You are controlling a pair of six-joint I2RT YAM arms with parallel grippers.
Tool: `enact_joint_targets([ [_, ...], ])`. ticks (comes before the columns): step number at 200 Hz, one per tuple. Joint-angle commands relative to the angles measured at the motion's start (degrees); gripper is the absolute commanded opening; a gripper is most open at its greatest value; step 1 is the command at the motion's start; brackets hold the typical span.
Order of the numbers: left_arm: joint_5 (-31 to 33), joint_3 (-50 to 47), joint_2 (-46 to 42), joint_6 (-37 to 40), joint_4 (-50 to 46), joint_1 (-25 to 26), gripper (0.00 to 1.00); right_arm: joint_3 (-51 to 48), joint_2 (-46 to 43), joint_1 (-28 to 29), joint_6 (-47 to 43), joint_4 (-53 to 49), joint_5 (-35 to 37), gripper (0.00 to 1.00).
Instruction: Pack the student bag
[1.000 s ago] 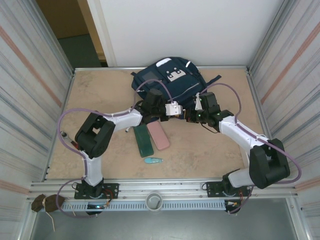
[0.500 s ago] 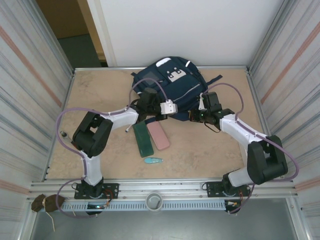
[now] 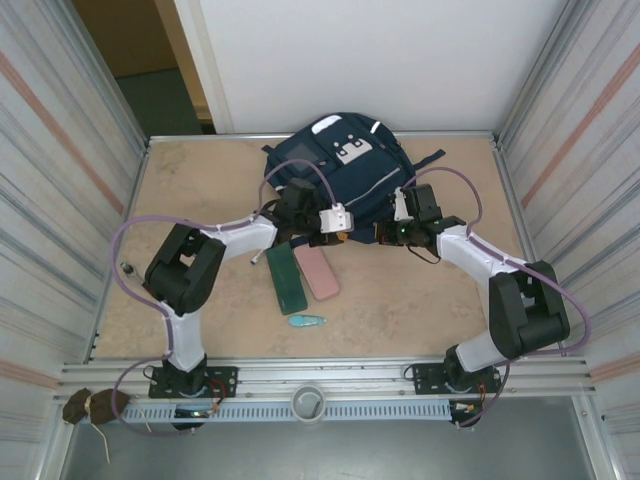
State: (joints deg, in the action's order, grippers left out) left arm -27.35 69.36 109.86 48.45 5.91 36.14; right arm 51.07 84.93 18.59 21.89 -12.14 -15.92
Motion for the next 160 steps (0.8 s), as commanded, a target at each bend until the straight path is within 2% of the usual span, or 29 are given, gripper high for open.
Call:
enact_joint_targets([
  [1, 1.0, 4.19, 1.85, 2.5, -1.69, 1.97, 0.48, -0.04, -2.88, -0.24, 0.63, 1.26, -3.84, 0.0],
  [54, 2.39, 9.3, 7.26, 2.94, -1.5, 2.98, 0.45, -1.4, -4.87, -0.23, 1.12, 1.59, -4.64, 0.0],
  [64, 2.16, 9.9, 7.68, 3.22, -2.2, 2.97, 0.4, -1.58, -4.94, -0.28, 1.17, 1.8, -4.59, 0.0],
  [81, 2.66, 10.53, 7.76, 3.81, -3.52, 2.89, 0.25, -1.93, -4.87, -0.4, 1.04, 1.9, -3.39, 0.0],
  [103, 0.97, 9.61, 6.08, 3.89, -5.0, 2.26, 0.0, -1.21, -4.36, -0.48, 0.7, -0.66, 4.26, 0.0],
  [127, -1.26, 5.26, 2.49, 4.54, -2.53, 0.94, 0.0, 0.4, -2.54, -0.41, 0.9, -4.08, 14.88, 0.0],
  [160, -2.19, 1.87, -0.62, 6.53, -1.63, -1.84, 0.0, 1.64, -0.14, -0.42, 1.77, -5.24, 22.54, 0.0],
])
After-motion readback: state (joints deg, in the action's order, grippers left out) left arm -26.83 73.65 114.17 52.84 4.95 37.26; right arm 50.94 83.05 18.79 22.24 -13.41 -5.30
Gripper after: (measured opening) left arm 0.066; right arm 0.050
